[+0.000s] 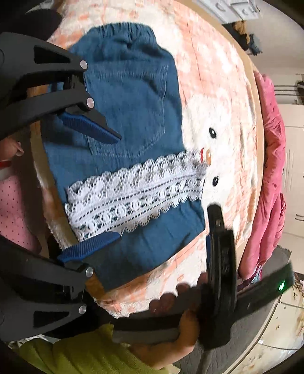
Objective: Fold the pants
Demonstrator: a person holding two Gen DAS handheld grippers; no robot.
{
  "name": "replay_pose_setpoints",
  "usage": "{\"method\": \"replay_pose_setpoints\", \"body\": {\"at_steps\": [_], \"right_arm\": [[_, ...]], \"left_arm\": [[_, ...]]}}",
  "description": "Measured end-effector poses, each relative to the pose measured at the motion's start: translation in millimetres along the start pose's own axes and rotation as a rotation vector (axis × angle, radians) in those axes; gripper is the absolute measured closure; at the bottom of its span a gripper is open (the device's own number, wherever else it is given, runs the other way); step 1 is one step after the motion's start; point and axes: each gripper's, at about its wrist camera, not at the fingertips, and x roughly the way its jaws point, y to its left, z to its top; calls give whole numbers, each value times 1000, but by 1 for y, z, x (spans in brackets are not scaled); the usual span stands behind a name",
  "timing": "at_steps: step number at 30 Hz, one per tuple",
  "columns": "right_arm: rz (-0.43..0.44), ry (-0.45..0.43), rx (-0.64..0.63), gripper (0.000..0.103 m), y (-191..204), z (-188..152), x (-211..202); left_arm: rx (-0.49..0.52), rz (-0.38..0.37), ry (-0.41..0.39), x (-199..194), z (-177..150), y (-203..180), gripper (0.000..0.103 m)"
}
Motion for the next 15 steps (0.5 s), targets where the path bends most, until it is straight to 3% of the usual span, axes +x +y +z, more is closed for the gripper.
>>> {"method": "replay_pose_setpoints", "body": {"at_steps": [7, 15], "right_arm": [[-16, -18, -27, 16, 10, -7, -15], [-31, -32, -47, 14, 25, -7, -23]], "left_arm": [[2, 57, -19, -12, 4, 10, 11], [-10, 87, -26, -28, 0, 21, 10]]}}
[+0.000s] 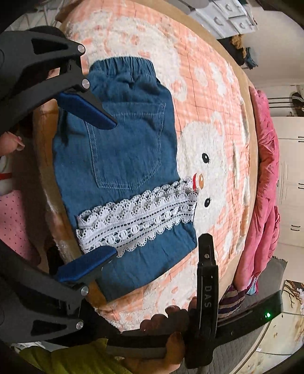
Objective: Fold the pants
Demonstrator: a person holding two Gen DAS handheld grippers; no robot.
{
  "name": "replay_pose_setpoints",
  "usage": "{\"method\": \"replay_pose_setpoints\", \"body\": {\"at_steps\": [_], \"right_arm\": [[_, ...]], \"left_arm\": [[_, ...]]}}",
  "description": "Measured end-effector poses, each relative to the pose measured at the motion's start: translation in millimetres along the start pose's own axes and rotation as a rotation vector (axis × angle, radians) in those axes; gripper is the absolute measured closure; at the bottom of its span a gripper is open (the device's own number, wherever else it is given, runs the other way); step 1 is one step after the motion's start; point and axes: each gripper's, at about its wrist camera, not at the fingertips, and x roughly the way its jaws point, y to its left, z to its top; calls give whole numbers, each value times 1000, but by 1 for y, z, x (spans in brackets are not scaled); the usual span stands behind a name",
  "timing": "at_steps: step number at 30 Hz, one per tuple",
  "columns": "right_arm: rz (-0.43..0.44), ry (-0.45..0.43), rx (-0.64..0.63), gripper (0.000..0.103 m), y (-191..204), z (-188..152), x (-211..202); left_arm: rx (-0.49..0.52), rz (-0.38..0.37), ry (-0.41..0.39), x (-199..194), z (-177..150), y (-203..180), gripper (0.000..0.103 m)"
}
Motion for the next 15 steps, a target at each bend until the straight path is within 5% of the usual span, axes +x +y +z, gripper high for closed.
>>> {"method": "replay_pose_setpoints", "body": {"at_steps": [15], "right_arm": [[47, -2, -104, 14, 51, 16, 3]], "left_arm": [[-86, 67, 8, -13, -12, 49, 10]]}}
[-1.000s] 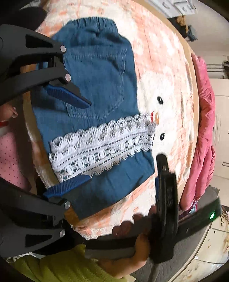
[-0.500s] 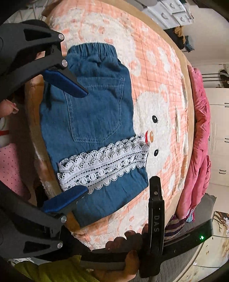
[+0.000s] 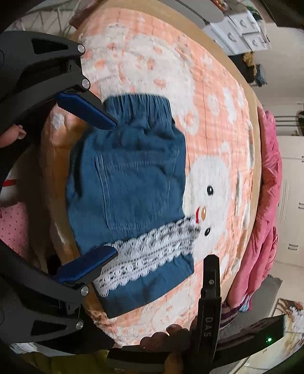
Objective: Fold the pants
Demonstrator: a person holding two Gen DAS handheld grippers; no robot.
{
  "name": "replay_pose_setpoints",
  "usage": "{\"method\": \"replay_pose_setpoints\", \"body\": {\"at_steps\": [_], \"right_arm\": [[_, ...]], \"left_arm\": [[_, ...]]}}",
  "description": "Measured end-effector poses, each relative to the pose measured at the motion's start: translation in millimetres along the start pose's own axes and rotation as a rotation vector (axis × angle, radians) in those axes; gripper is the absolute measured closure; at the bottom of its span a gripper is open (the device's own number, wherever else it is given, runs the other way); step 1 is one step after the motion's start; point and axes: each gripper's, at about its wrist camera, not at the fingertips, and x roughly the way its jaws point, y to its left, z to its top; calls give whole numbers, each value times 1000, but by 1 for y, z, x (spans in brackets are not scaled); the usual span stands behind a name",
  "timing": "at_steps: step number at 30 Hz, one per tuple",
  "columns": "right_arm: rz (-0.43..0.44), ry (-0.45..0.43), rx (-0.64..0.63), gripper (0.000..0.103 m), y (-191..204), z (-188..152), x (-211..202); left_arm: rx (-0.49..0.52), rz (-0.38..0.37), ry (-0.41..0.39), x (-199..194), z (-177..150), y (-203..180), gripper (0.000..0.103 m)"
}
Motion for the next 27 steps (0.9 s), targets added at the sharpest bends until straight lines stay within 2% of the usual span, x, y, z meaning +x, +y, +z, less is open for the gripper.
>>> {"method": "replay_pose_setpoints", "body": {"at_steps": [9, 16, 21, 24, 25, 27], "right_arm": [[58, 48, -86, 14, 41, 16, 32], [112, 126, -169, 14, 73, 22, 71], [141, 170, -246, 14, 93, 25, 93], [173, 187, -289, 14, 105, 26, 103], [183, 191, -303, 14, 109, 27, 106], [214, 202, -330, 14, 116, 28, 111]], "left_arm": [[-119, 38, 7, -3, -8, 52, 10], [-177, -17, 25, 9, -15, 71, 10], [-262, -56, 9, 17, -17, 86, 11], [-277, -80, 10, 24, -16, 88, 32], [-276, -102, 20, 29, -16, 88, 46], [-273, -109, 29, 35, -18, 87, 53]]}}
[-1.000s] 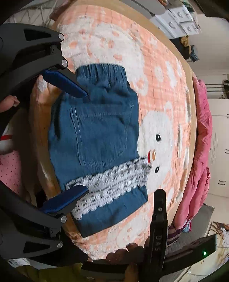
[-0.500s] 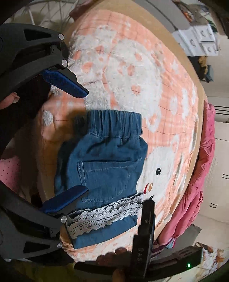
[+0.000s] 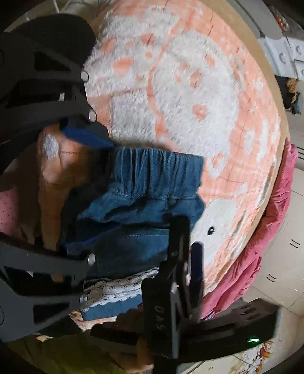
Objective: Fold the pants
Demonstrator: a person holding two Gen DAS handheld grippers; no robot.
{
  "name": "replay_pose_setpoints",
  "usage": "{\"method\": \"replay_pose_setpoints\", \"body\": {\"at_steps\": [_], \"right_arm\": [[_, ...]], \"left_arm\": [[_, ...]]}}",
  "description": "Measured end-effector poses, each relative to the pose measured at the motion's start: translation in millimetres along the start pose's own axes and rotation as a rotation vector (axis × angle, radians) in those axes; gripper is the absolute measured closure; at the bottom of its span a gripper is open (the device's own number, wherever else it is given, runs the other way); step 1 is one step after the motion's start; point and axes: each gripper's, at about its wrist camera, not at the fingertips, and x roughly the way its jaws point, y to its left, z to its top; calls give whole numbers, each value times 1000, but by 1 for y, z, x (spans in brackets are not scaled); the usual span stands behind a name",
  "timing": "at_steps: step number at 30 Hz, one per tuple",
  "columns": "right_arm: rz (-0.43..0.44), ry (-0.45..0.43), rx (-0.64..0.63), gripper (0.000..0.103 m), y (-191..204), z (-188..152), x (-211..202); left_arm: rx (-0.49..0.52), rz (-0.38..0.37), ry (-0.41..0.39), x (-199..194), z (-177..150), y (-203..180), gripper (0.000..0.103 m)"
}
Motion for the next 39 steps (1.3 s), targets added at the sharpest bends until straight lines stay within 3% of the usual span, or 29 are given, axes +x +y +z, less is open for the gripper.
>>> {"method": "replay_pose_setpoints", "body": {"at_steps": [1, 4, 7, 11, 12, 13, 17, 22, 27, 30, 32, 34, 37, 39], "right_arm": [[12, 7, -14, 14, 2, 2, 3], [44, 32, -56, 30, 8, 6, 12], [57, 59, -82, 36, 9, 10, 25], [97, 91, -96, 59, 14, 11, 44], [99, 83, -106, 67, 16, 9, 45], [129, 71, -110, 81, 18, 8, 44], [156, -9, -83, 95, 17, 2, 22], [269, -160, 3, 99, -8, -11, -24], [275, -220, -1, 99, -17, -25, -51], [229, -183, 8, 97, -21, -25, -47], [228, -154, 25, 72, -23, -25, -40], [208, -130, 21, 60, -22, -21, -34], [203, -112, -2, 58, -17, -13, -29], [206, -92, -31, 52, -9, -2, -25]], "left_arm": [[-1, -6, 1, 2, -1, 1, 55], [-13, -24, 4, 4, -1, 6, 57], [-11, -23, 2, 5, -1, 6, 57], [-26, -26, 7, 7, -1, 8, 57], [-34, -31, 9, 7, -1, 10, 57], [-38, -34, 11, 8, -1, 10, 56], [-54, -50, 8, 6, 1, 13, 50], [-85, -103, -16, -3, 3, 14, 31], [-102, -150, -23, -3, 7, 6, 29], [-98, -114, -17, -1, 9, 3, 41], [-97, -90, -2, 0, 8, 4, 50], [-106, -80, 16, 0, 3, 9, 52], [-130, -90, 24, -4, -1, 18, 52], [-151, -95, 25, -8, -3, 23, 46]]}}
